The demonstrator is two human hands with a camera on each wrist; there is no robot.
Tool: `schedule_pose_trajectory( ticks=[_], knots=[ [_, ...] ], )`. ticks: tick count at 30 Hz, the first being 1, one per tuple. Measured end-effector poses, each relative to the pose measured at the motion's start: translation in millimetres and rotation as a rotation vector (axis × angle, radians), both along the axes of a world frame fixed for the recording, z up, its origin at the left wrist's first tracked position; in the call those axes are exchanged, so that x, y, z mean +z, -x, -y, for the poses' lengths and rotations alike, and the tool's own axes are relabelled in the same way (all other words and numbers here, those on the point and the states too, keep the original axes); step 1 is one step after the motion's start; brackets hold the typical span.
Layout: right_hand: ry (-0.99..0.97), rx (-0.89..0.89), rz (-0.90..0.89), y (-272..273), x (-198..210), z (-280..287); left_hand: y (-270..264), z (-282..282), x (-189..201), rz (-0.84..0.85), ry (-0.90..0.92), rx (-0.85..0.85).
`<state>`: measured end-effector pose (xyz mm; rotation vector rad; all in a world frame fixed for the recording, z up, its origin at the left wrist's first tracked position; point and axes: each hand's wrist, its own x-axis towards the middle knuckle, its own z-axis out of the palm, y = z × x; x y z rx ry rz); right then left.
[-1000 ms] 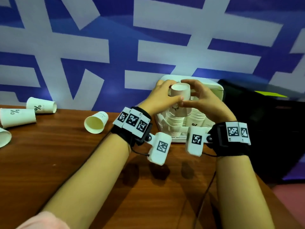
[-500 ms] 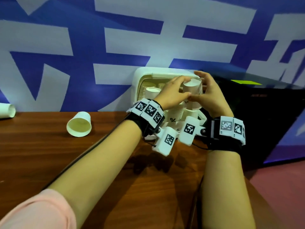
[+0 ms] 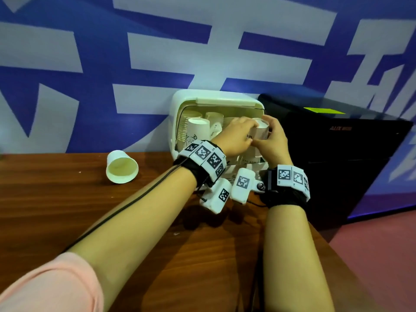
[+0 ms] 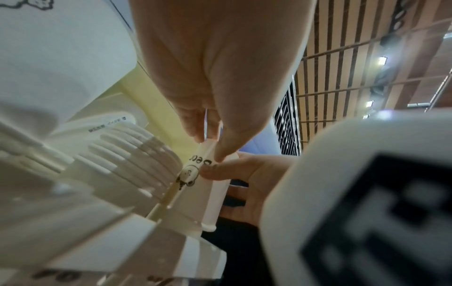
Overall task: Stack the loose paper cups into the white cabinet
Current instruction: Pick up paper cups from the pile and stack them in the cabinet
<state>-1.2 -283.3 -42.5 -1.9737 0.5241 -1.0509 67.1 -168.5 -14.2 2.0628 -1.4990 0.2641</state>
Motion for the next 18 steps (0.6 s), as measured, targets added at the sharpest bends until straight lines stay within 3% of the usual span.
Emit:
schedule_pose_trajectory(
  ticks=[5, 8, 10, 18],
  knots=[
    [-0.153, 0.016, -0.148, -2.9, -11.2, -4.6, 0.1, 4.7, -7.9, 0.140, -0.232, 0.066],
    [-0.068, -0.010, -0.345, -7.0, -18.5, -4.1, 2.1, 6.7, -17.3, 0.289, -0.360, 0.089],
    [-0.013, -0.025, -0.399, -6.2, -16.2, -7.0, 3.6, 9.3, -21.6, 0.342, -0.352, 0.098],
    [-0.011, 0.015, -0.411, -5.7, -12.5, -7.7, 2.7, 12.2, -17.7, 0.290, -0.438, 0.047]
  ],
)
